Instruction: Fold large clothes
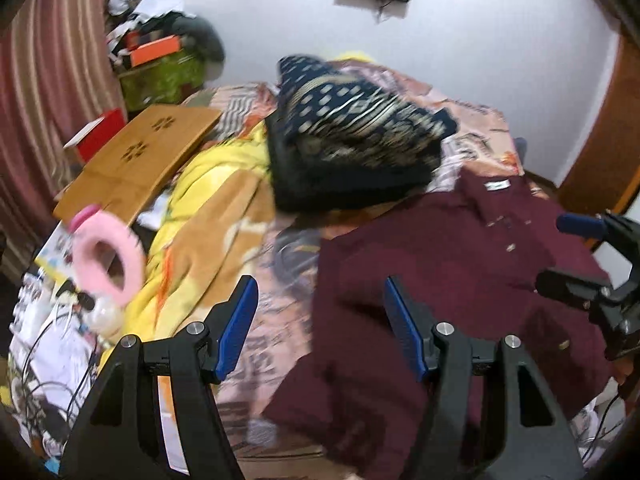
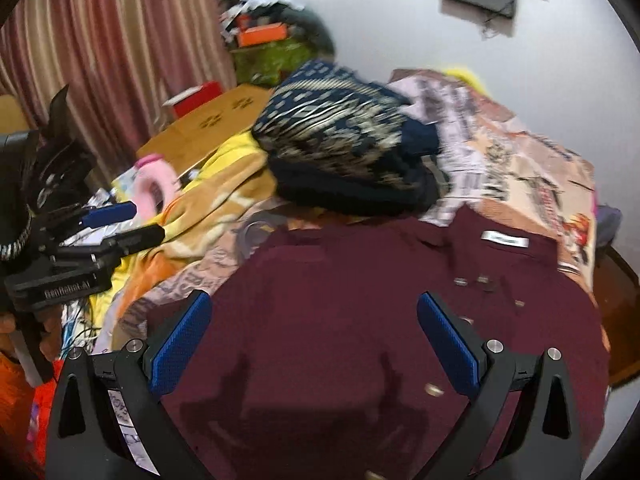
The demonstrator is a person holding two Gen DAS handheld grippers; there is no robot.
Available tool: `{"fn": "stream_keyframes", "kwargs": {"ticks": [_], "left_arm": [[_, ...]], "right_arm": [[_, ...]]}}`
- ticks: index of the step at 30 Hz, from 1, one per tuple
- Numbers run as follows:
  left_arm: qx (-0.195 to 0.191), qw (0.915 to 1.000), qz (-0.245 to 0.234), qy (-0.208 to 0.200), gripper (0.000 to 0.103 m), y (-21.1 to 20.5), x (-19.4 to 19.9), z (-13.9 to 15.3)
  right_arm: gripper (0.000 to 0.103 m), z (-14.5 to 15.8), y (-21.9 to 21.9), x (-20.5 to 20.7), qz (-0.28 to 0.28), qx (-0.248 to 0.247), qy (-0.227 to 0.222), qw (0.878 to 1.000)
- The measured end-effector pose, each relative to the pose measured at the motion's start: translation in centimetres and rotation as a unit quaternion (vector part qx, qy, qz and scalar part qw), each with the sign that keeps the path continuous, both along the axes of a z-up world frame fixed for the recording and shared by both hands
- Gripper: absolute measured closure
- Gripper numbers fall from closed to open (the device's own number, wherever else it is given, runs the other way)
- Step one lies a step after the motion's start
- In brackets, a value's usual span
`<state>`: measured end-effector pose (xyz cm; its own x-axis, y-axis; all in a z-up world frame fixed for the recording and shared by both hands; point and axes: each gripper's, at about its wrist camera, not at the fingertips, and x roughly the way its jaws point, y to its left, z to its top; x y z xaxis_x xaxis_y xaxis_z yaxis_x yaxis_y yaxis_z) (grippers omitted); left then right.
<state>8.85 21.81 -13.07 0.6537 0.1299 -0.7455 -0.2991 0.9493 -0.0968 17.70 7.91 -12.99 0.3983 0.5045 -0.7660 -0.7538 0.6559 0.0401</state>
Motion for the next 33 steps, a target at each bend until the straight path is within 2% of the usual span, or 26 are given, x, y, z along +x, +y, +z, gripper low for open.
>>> {"fn": "stream_keyframes", "kwargs": {"ticks": [8, 11, 14, 18, 20, 22, 24, 29, 33], "left_arm": [[-0.013, 0.9995, 0.01, 0.028, 0.039, 1.5, -0.8, -3.5], [-0.022, 0.999, 0.012, 0.036, 0.039, 1.8, -0.9, -4.6], [-0.032, 0.9984, 0.016, 0.044, 0.039, 2.0, -0.9, -5.7], [-0.047, 0.9971, 0.016, 0.057, 0.039, 2.3, -1.0, -7.1], [-0.049, 0.9966, 0.015, 0.064, 0.039, 2.2, -0.9, -7.7], [-0.049, 0.9962, 0.013, 0.071, 0.039, 2.1, -0.8, -8.2], [-0.05, 0.9957, 0.011, 0.077, 0.039, 1.9, -0.6, -8.6], [-0.059, 0.9944, -0.003, 0.087, 0.039, 0.9, 0.1, -9.1], [-0.069, 0.9934, -0.025, 0.089, 0.039, -0.6, 1.0, -8.9]], "right_arm": [[0.004, -4.4, 6.9, 0.4, 0.056, -0.081, 0.049, 0.994], [0.013, -6.5, 8.6, 0.8, 0.067, -0.123, 0.062, 0.988], [0.022, -8.7, 9.7, 1.8, 0.068, -0.151, 0.095, 0.982], [0.05, -11.5, 10.2, 3.3, 0.051, -0.185, 0.135, 0.972], [0.063, -11.9, 9.8, 3.8, 0.041, -0.191, 0.134, 0.972], [0.085, -11.6, 9.3, 4.0, 0.035, -0.184, 0.129, 0.974], [0.094, -10.7, 8.5, 4.4, 0.028, -0.166, 0.134, 0.977], [0.096, -6.5, 6.3, 5.3, 0.001, -0.105, 0.111, 0.988], [0.096, -0.7, 3.2, 6.1, -0.028, -0.04, 0.065, 0.997]]}}
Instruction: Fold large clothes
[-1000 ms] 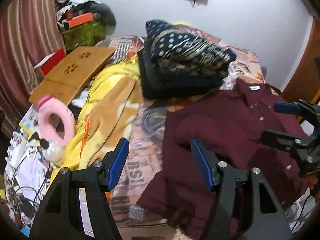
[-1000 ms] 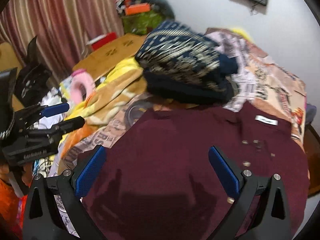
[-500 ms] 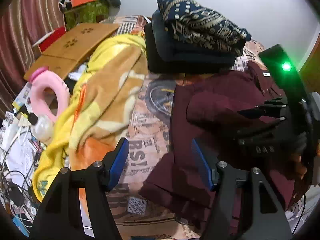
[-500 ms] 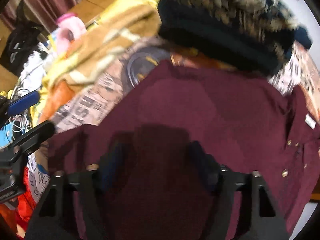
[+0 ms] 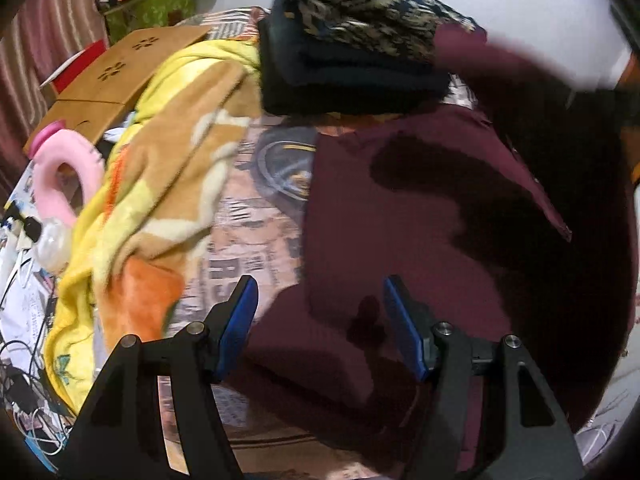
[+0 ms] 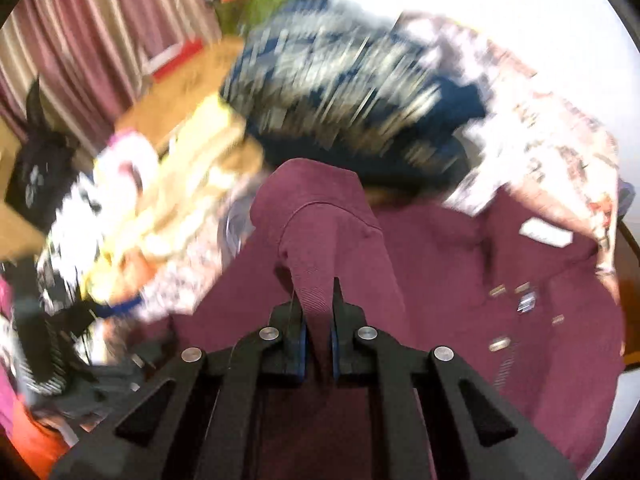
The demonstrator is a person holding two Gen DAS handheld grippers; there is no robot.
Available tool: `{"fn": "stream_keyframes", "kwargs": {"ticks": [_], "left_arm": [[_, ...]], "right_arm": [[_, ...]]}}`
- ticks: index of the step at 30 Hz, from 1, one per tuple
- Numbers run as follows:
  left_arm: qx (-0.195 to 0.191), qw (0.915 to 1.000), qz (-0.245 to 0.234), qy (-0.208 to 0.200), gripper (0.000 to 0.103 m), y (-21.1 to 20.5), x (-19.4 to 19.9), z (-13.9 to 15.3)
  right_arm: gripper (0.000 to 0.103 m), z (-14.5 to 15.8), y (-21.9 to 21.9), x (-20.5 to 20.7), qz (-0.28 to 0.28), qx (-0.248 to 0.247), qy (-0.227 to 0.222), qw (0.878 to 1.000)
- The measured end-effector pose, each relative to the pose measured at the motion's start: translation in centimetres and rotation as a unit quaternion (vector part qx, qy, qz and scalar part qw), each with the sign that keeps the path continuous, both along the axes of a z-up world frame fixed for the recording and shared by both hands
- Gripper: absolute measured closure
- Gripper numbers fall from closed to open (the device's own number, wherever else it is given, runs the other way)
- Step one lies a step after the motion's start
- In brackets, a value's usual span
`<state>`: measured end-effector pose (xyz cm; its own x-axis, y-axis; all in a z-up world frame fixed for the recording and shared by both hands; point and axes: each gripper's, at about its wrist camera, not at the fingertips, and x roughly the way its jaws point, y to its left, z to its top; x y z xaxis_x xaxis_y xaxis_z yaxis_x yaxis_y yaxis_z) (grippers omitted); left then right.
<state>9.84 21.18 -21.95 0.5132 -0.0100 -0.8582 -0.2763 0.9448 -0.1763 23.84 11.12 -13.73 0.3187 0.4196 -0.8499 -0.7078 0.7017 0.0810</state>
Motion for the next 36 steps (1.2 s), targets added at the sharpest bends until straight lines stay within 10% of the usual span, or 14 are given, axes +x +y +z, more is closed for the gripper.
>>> {"fn": "stream_keyframes", "kwargs": {"ticks": [13, 36], "left_arm": [[-0.009, 0.9943, -0.099, -0.04, 0.039, -9.1, 4.5, 4.1], [0.036, 0.9862, -0.161, 0.011, 0.039, -17.3, 7.5, 1.3]], "right_arm": [[0.096, 12.6, -13.1, 3.4, -0.112, 0.157, -0.112, 0.975], [0.092, -4.2, -31.2, 3.2, -0.294, 0.127, 0.072, 0.945]]}}
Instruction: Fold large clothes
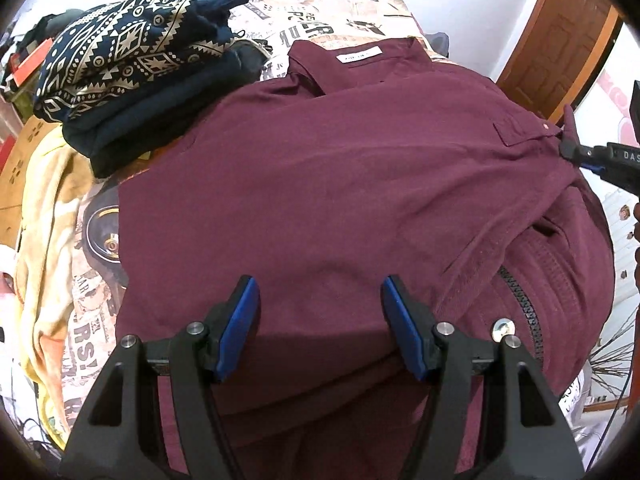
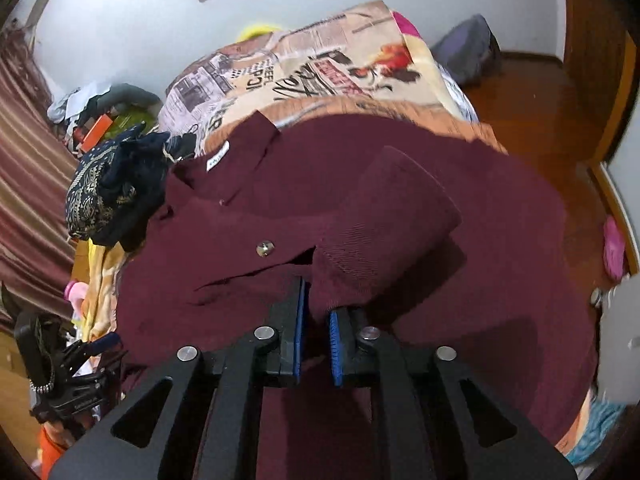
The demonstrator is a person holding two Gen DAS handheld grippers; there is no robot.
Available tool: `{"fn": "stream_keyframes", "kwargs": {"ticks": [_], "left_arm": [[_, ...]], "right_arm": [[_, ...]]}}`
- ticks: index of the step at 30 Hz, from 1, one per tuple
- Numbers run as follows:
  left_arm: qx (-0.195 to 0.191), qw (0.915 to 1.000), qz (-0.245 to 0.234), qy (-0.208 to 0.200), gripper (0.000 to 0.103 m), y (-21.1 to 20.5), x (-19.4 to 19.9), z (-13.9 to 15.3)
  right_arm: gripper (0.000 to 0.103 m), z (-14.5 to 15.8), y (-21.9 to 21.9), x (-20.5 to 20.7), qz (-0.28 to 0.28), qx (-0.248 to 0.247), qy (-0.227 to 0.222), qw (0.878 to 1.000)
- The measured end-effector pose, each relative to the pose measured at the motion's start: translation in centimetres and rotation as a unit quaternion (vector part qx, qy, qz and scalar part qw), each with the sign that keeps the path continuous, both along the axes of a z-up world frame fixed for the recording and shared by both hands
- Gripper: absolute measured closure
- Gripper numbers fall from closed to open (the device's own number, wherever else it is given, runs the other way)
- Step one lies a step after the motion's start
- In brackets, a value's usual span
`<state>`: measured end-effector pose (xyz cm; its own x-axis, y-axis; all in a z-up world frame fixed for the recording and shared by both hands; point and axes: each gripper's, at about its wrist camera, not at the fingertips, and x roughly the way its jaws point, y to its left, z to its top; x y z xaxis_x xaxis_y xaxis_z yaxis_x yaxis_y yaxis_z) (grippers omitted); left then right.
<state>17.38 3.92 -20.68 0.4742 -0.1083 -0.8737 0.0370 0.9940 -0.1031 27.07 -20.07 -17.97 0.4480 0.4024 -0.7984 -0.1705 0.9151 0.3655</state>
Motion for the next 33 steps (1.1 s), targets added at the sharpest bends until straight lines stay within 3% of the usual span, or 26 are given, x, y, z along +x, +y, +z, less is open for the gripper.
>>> {"fn": "stream_keyframes", "kwargs": {"ticks": [5, 9, 12, 20, 21, 23, 24, 26, 28, 33], "left_arm": [[0.012, 0.9999, -0.001, -0.005, 0.039, -0.4, -0.1, 0.1], [0.019, 0.9998, -0.003, -0.007, 0.039, -0.4, -0.2, 0.1], [0.021, 0.9997, -0.005, -0.008, 0.039, -0.5, -0.2, 0.1], [0.016, 0.9997, -0.006, -0.015, 0.039, -0.7, -0.3, 0.6], [0.015, 0.9997, -0.008, -0.017, 0.039, -0.8, -0.3, 0.7], [0.015, 0.9995, -0.013, -0.023, 0.039, -0.9, -0.1, 1.3], [0.015, 0.9995, -0.015, -0.025, 0.039, -1.0, 0.0, 1.5], [0.015, 0.9992, -0.019, -0.03, 0.039, -1.3, 0.4, 1.9], [0.011, 0.9992, -0.024, -0.031, 0.039, -1.7, 0.9, 2.2], [-0.007, 0.9985, -0.047, -0.027, 0.039, -3.4, 1.7, 2.2]], "right_arm": [[0.083, -0.8, -2.1, -0.5, -0.019, 0.015, 0.025, 0.999], [0.049, 0.1, -3.0, -1.4, -0.059, -0.026, 0.002, 0.998], [0.048, 1.1, -3.8, -1.6, -0.072, -0.031, -0.016, 0.997], [0.048, -0.7, -5.6, 1.0, -0.118, 0.046, 0.018, 0.992], [0.048, -1.2, -5.8, 1.3, -0.124, 0.055, 0.025, 0.99], [0.057, -1.8, -6.1, 1.5, -0.134, 0.07, 0.03, 0.988], [0.067, -1.9, -6.3, 1.6, -0.137, 0.068, 0.031, 0.988], [0.072, -1.9, -6.4, 2.0, -0.133, 0.069, 0.031, 0.988], [0.084, -0.9, -6.2, 1.9, -0.124, 0.054, 0.011, 0.991], [0.093, 2.2, -5.7, 0.9, -0.109, -0.003, -0.059, 0.992]]}}
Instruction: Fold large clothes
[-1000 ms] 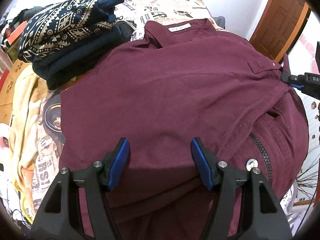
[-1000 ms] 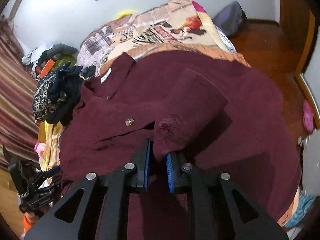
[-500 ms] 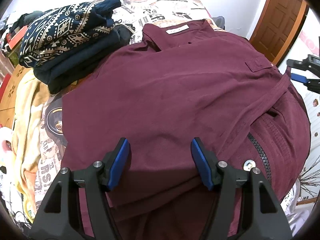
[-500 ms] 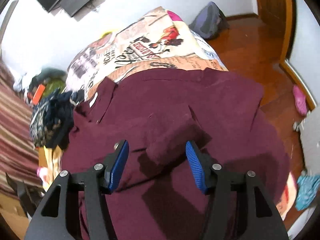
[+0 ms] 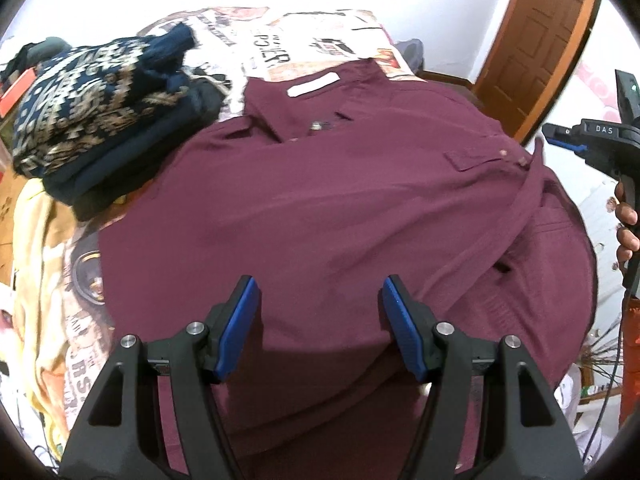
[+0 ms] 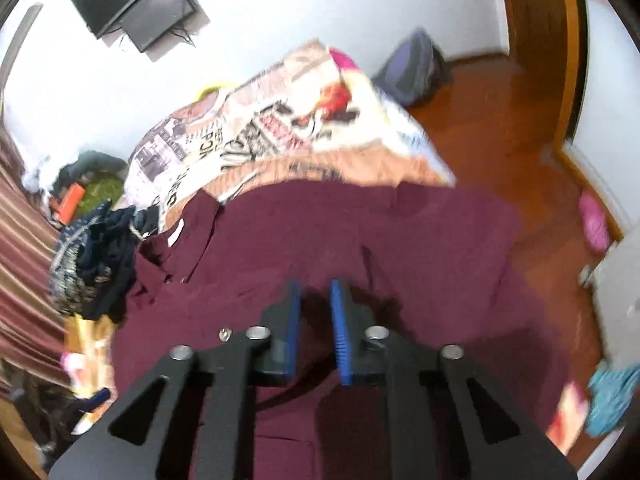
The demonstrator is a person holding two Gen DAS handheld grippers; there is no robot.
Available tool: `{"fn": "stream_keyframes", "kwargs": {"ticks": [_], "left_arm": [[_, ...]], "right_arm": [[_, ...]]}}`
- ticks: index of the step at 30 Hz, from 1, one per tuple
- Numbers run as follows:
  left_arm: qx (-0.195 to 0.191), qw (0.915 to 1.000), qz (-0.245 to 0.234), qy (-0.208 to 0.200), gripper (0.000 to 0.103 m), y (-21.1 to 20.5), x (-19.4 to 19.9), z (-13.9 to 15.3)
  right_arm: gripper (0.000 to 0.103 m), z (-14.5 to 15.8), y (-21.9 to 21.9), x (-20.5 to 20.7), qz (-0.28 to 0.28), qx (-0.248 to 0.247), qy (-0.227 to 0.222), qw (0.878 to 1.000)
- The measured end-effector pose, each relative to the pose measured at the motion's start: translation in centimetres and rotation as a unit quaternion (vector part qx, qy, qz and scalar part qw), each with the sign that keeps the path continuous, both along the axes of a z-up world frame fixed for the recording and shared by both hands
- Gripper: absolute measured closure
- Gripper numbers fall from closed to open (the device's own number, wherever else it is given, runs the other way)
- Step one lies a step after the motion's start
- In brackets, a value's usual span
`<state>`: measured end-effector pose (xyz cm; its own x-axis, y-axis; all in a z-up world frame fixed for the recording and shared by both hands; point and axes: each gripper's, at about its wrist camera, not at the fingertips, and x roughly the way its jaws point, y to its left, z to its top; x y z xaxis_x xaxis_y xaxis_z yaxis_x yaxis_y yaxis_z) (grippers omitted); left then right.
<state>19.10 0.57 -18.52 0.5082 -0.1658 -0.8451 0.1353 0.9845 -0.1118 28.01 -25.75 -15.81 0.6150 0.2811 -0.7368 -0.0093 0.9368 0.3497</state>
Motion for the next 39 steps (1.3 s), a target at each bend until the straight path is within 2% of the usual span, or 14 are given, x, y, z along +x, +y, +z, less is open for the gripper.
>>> {"fn": "stream_keyframes", "kwargs": {"ticks": [2, 9, 11, 15, 17, 20, 22, 25, 28, 31, 32, 35, 37, 39], "left_arm": [[0.001, 0.9999, -0.012, 0.0, 0.039, -1.1, 0.2, -0.1], [0.02, 0.9992, -0.034, -0.002, 0.039, -3.6, 0.6, -0.1], [0.02, 0.9991, -0.037, -0.001, 0.039, -3.9, 0.7, -0.1], [0.018, 0.9989, -0.042, 0.001, 0.039, -4.6, 1.2, 0.1], [0.012, 0.9989, -0.046, 0.004, 0.039, -5.0, 1.6, 0.2], [0.006, 0.9982, -0.059, 0.008, 0.039, -6.1, 2.6, 0.4], [-0.009, 0.9969, -0.076, 0.015, 0.039, -7.3, 3.4, 0.4], [0.0, 0.9954, -0.095, 0.016, 0.039, -9.6, 4.6, 0.3], [0.012, 0.9941, -0.108, 0.007, 0.039, -11.8, 5.8, 0.4], [-0.004, 0.9921, -0.124, 0.016, 0.039, -13.8, 7.2, 0.7], [-0.003, 0.9919, -0.125, 0.019, 0.035, -14.4, 7.7, 0.6], [0.019, 0.99, -0.14, 0.012, 0.032, -16.6, 8.7, 0.2], [0.043, 0.9891, -0.141, 0.012, 0.027, -17.9, 9.1, 0.0], [0.051, 0.9873, -0.15, 0.001, 0.027, -18.9, 9.1, -0.1]], "right_arm": [[0.093, 0.1, -0.3, -0.4, 0.002, -0.011, -0.003, 1.0], [0.093, -4.7, -3.3, -1.3, -0.009, -0.001, 0.073, 0.997], [0.093, -5.1, -4.3, -2.2, -0.014, 0.01, 0.077, 0.997], [0.093, -4.3, -6.2, -3.8, -0.025, 0.027, 0.071, 0.997], [0.092, -3.5, -6.8, -4.3, -0.041, 0.013, 0.066, 0.997], [0.085, -2.6, -8.1, -5.1, -0.059, -0.004, 0.055, 0.997], [0.071, -2.3, -9.0, -5.6, -0.07, -0.006, 0.049, 0.996], [0.059, -2.0, -10.3, -6.5, -0.094, -0.017, 0.038, 0.995], [0.055, -2.3, -11.2, -6.9, -0.109, -0.013, 0.043, 0.993], [0.055, -3.2, -12.2, -7.1, -0.118, -0.002, 0.057, 0.991], [0.055, -3.5, -12.4, -7.1, -0.119, 0.0, 0.061, 0.991], [0.055, -4.7, -12.7, -6.9, -0.119, 0.002, 0.078, 0.99], [0.055, -5.8, -13.1, -6.8, -0.116, 0.019, 0.094, 0.989], [0.055, -7.0, -13.6, -6.6, -0.115, 0.045, 0.112, 0.986]]}}
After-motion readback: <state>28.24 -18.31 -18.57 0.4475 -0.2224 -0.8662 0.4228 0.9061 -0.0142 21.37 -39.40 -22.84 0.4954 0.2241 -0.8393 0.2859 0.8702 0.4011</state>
